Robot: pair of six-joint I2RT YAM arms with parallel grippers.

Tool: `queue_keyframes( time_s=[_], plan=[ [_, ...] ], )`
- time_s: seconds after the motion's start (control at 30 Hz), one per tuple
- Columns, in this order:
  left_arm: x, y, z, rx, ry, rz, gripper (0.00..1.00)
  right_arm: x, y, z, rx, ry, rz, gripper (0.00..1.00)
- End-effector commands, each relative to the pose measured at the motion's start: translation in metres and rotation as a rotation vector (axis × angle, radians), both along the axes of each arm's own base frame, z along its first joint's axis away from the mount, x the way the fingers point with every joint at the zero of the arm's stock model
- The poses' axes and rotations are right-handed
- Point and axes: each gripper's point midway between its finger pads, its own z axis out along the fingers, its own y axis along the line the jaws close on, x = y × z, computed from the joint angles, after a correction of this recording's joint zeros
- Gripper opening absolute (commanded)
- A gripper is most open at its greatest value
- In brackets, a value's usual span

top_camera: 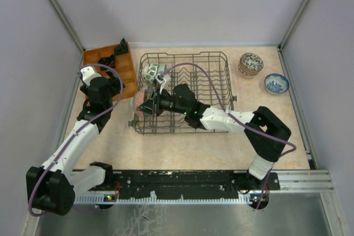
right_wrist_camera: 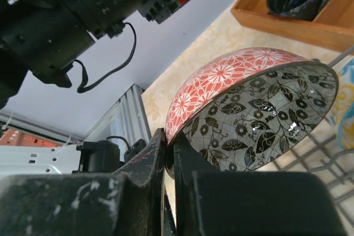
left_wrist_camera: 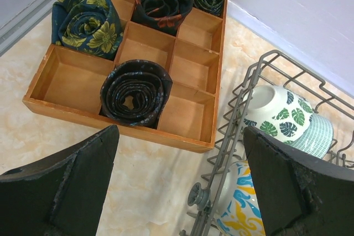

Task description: Unload the bowls from the dish rack

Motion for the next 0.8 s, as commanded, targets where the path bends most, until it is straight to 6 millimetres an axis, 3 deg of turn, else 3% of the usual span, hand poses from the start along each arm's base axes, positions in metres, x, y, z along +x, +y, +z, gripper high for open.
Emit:
queue_keyframes(
  time_s=[0.0,0.1,0.23,0.37,0.47,0.67,0.77],
  plan=[
    [-0.003,0.006,0.011,-0.005,-0.04,0.023,0.99,0.008,-0.019,0.095,0.126,-0.212,-0.089,0.0],
    [-0.003,0.005,0.011,-0.006,-0.041,0.02,0.99,0.039,-0.045,0.098,-0.015,-0.266,-0.241,0.0],
    [-0.002,0.004,0.011,-0.006,-0.041,0.012,0.99,0.09,-0.104,0.108,-0.182,-0.312,-0.442,0.0],
    [-0.001,0.002,0.012,-0.013,-0.047,0.002,0.99,0.147,-0.184,0.112,-0.401,-0.308,-0.632,0.0],
    [0.001,0.0,0.012,-0.017,-0.047,-0.007,0.99,0.177,-0.24,0.119,-0.544,-0.299,-0.758,0.0],
    [0.003,-0.003,0.012,-0.021,-0.043,-0.019,0.99,0.219,-0.355,0.133,-0.814,-0.244,-1.013,0.0],
    [0.004,-0.004,0.011,-0.022,-0.042,-0.021,0.99,0.23,-0.41,0.123,-0.936,-0.148,-1.095,0.0]
  ],
)
